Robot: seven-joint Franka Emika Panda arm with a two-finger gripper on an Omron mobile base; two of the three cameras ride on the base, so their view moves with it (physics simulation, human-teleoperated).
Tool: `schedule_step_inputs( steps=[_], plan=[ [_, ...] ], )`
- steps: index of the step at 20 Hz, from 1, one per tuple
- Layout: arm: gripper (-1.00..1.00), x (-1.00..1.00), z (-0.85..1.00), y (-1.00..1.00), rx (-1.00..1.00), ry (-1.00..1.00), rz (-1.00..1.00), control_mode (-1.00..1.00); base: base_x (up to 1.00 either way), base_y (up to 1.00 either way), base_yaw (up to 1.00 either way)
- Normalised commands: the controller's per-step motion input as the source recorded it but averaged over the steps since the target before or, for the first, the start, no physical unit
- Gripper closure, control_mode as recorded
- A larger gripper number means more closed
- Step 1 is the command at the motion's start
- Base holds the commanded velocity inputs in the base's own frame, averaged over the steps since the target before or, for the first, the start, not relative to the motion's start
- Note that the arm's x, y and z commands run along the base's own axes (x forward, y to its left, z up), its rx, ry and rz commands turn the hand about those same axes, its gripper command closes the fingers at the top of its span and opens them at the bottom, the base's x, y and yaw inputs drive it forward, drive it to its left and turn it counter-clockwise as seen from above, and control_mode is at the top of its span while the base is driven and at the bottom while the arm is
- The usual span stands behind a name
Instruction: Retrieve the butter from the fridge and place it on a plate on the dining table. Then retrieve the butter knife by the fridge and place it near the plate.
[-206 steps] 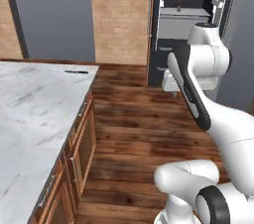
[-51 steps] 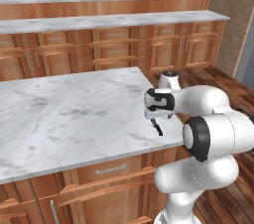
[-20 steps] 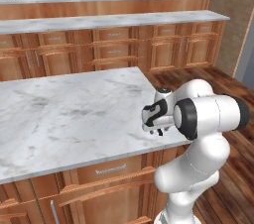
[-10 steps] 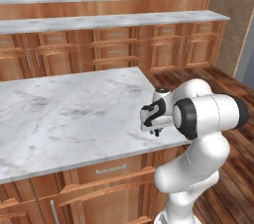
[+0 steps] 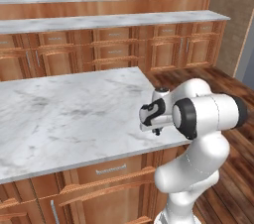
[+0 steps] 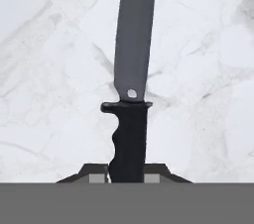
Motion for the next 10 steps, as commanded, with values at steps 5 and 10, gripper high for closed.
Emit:
schedule_step_inputs(
  steps=[5,10],
  plan=[
    [1.00,-0.25,0.78,0.00,0.00,0.00,0.00,-1.00,0.00,0.00,0.00],
    [1.00,-0.41,1.00,-0.02,0.00,0.00,0.00,-1.00,0.00,0.00,0.00]
  ],
)
